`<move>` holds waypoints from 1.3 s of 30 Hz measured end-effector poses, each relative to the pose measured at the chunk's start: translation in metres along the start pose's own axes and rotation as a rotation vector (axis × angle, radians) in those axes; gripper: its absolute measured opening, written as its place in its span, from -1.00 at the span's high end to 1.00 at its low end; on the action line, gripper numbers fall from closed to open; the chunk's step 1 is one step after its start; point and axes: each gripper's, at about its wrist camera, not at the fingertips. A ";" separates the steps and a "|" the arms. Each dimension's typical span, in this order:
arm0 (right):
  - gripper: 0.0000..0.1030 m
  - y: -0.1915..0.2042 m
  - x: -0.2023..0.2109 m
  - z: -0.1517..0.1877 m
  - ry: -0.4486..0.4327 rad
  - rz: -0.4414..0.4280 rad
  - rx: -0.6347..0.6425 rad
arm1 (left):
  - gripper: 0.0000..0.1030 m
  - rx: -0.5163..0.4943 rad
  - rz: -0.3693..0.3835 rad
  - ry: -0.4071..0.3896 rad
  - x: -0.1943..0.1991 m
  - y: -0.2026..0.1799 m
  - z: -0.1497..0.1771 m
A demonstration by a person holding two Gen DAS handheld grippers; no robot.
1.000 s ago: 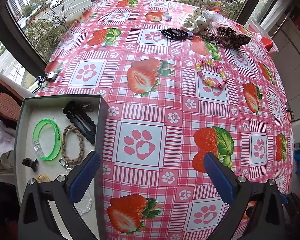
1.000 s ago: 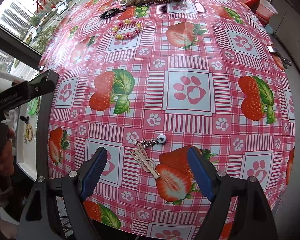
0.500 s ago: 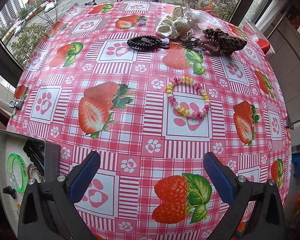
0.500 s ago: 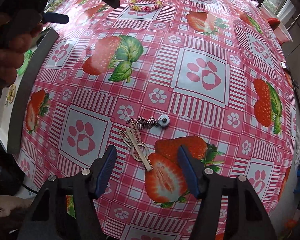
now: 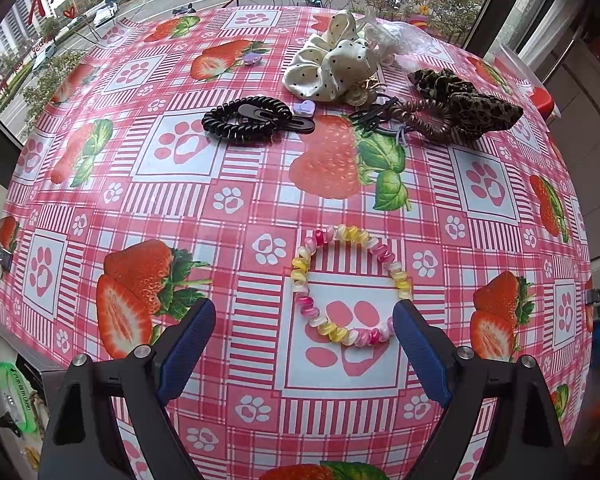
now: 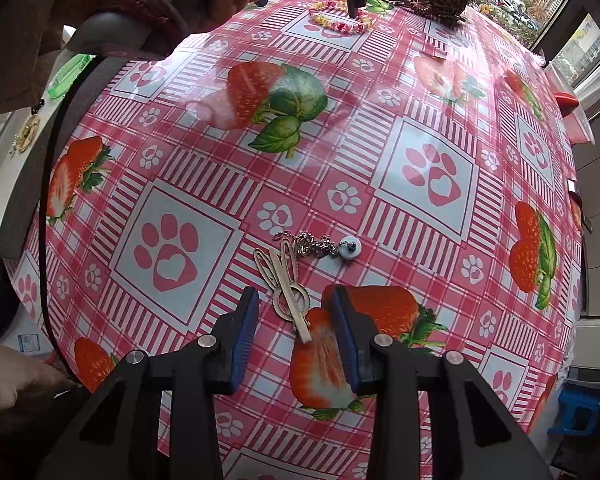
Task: Organize jewelry
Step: 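Grasp the silver hair pins with the right tool while the left tool grasps the pastel bead bracelet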
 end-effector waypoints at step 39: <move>0.61 -0.070 0.017 -0.020 0.096 -0.255 -0.359 | 0.70 -0.075 0.093 0.085 0.100 0.041 0.138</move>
Point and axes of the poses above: each gripper's, at about its wrist camera, not at the fingertips, and x roughly against the way its jaws point, y to its left, z to its underside, and after that the axes turned 9 degrees about z, right-handed
